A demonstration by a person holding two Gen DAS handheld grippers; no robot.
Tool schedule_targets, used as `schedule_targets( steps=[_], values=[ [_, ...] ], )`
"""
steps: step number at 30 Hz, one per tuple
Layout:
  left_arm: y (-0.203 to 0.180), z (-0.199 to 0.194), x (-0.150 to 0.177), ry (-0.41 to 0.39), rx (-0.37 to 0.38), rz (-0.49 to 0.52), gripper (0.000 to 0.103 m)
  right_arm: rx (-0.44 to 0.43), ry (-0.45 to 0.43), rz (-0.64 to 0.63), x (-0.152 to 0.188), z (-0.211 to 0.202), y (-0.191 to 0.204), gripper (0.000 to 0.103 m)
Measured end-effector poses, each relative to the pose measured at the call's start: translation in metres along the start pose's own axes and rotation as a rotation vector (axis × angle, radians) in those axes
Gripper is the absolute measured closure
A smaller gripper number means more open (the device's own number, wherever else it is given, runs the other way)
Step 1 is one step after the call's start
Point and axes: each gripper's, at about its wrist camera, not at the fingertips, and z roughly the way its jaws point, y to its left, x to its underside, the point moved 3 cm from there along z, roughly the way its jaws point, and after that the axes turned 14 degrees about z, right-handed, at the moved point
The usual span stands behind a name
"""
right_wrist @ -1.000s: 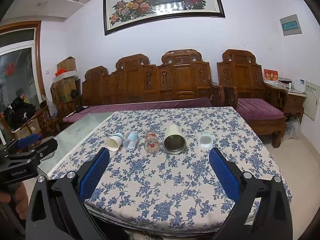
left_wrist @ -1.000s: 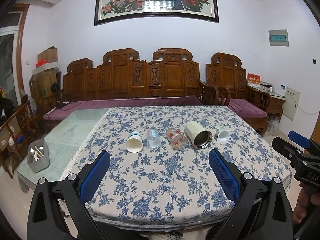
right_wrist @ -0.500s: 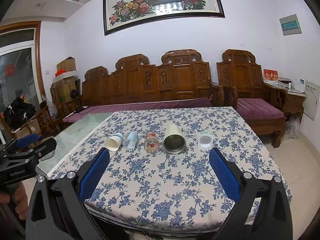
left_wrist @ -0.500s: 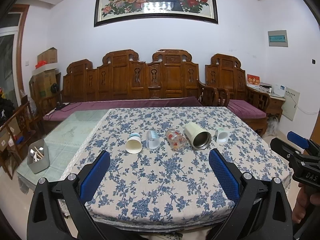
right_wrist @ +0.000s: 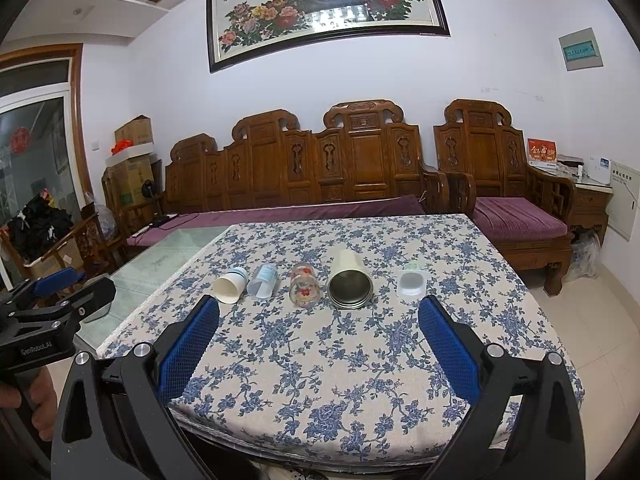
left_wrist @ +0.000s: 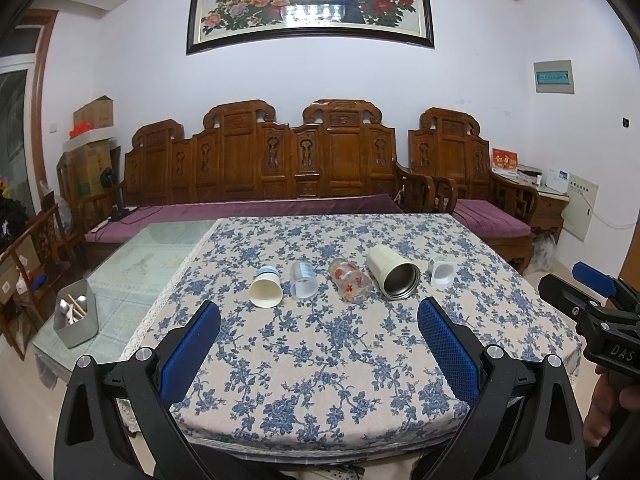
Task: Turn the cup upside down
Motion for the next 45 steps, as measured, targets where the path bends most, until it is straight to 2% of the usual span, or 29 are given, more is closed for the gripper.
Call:
schedule_targets(
  steps=[10,19,25,29,38,42,45],
  values=[
    [-0.003,0.004,0.005,0.019,0.018,0.01,0.008,-0.014,0.018,0.008,0.003,0.003,0.001,0.003],
    [0.0,0.038,0.015,0.096,0.056,0.026,0.008,-0.015,0.07,0.026,0.008,0.037,-0.009,0.003],
    [0.002,0.081,0.014,0.152,0.071,0.08,0.008,0.029,0.106,0.004,0.006,0.083,-0.023,0.003],
    [0.003,0.115,0.012,0.194,0.121,0.095,0.008,0.043,0.144,-0.013,0.005,0.12,-0.03,0.003],
    [0.014,0.19,0.007,0.268,0.137,0.122,0.008,0.05,0.205,-0.059,0.004,0.196,-0.027,0.003],
    [0.024,0.228,0.007,0.319,0.117,0.151,0.008,0.055,0.224,-0.077,0.009,0.224,-0.024,0.003],
    [0.03,0.256,0.005,0.347,0.129,0.158,0.008,0.037,0.241,-0.067,0.011,0.24,-0.024,0.003]
  ],
)
